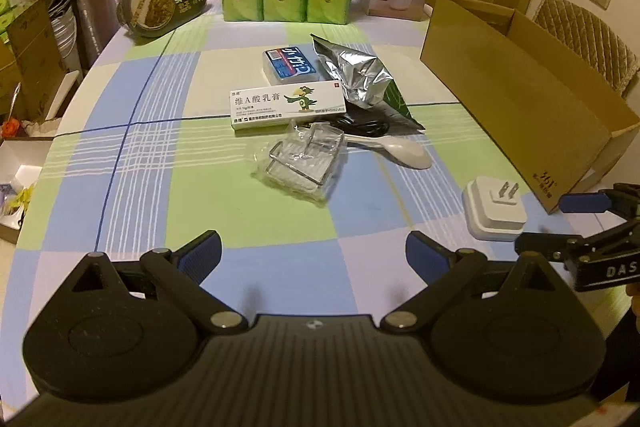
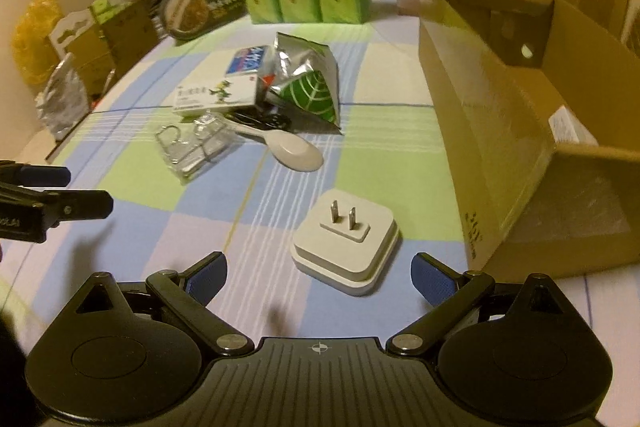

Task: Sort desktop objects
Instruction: 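Lower right tool onto white plug adapter and close on it, then close left tool on plastic-wrapped wire rack while right tool holds plug adapter, then lift wire rack with left tool while right tool carries plug toward cardboard box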

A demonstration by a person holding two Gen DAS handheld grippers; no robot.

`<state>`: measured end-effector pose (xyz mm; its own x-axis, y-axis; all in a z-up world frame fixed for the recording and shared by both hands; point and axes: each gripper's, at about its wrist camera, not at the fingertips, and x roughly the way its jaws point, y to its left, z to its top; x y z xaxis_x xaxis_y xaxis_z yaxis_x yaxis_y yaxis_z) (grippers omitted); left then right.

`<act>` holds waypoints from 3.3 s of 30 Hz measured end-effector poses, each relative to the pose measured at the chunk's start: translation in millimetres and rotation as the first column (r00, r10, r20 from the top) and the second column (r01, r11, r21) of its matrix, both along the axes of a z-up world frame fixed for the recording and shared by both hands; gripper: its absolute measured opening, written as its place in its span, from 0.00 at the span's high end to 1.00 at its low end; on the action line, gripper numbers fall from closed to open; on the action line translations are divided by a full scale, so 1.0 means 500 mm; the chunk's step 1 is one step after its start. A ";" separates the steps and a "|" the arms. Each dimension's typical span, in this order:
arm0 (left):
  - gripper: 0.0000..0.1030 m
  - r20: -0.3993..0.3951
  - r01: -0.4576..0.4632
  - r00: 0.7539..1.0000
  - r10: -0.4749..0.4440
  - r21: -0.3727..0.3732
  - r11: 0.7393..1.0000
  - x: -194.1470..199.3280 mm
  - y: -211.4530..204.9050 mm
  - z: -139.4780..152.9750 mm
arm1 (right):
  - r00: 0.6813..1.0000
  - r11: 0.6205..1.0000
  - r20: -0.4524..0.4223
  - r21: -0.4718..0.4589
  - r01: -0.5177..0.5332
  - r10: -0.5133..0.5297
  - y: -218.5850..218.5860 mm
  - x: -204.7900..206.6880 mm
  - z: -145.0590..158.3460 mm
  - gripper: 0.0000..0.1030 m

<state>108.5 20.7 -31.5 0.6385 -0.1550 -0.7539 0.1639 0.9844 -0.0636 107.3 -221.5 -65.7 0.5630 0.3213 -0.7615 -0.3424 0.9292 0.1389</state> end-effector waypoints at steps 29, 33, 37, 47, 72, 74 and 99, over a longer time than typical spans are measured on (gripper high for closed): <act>0.06 -0.022 0.075 0.997 -0.075 -0.024 0.997 0.103 0.024 -0.095 | 1.000 0.998 0.021 -0.070 0.007 -0.005 0.062 0.079 -0.058 0.40; 0.06 0.000 0.096 0.995 -0.096 -0.007 0.995 0.116 0.020 -0.097 | 0.999 0.998 0.033 -0.057 -0.024 0.026 0.079 0.090 -0.052 0.40; 0.06 0.037 0.127 0.991 -0.128 0.018 0.992 0.136 0.012 -0.097 | 0.999 0.998 0.032 -0.053 -0.033 0.035 0.084 0.100 -0.052 0.40; 0.09 0.107 0.246 0.957 -0.271 0.201 0.948 0.171 -0.038 -0.119 | 0.999 0.998 0.017 -0.055 -0.034 0.035 0.081 0.104 -0.066 0.40; 0.52 -0.022 0.268 0.963 -0.268 0.134 0.954 0.082 -0.088 -0.114 | 1.000 1.000 -0.003 -0.027 0.001 -0.001 0.000 0.040 -0.041 0.40; 0.52 -0.029 0.268 0.963 -0.266 0.118 0.956 0.060 -0.101 -0.111 | 1.000 1.000 -0.004 -0.024 0.011 -0.011 -0.015 0.028 -0.037 0.40; 0.43 0.034 0.237 0.969 -0.243 0.131 0.963 -0.029 -0.151 -0.132 | 1.000 0.995 0.006 -0.095 -0.008 0.008 -0.042 -0.032 -0.062 0.40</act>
<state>94.1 -54.7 -97.4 0.6307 -0.2152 -0.7456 0.3963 0.9154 0.0711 91.3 -242.4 -96.5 0.5657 0.2526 -0.7850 -0.3506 0.9353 0.0483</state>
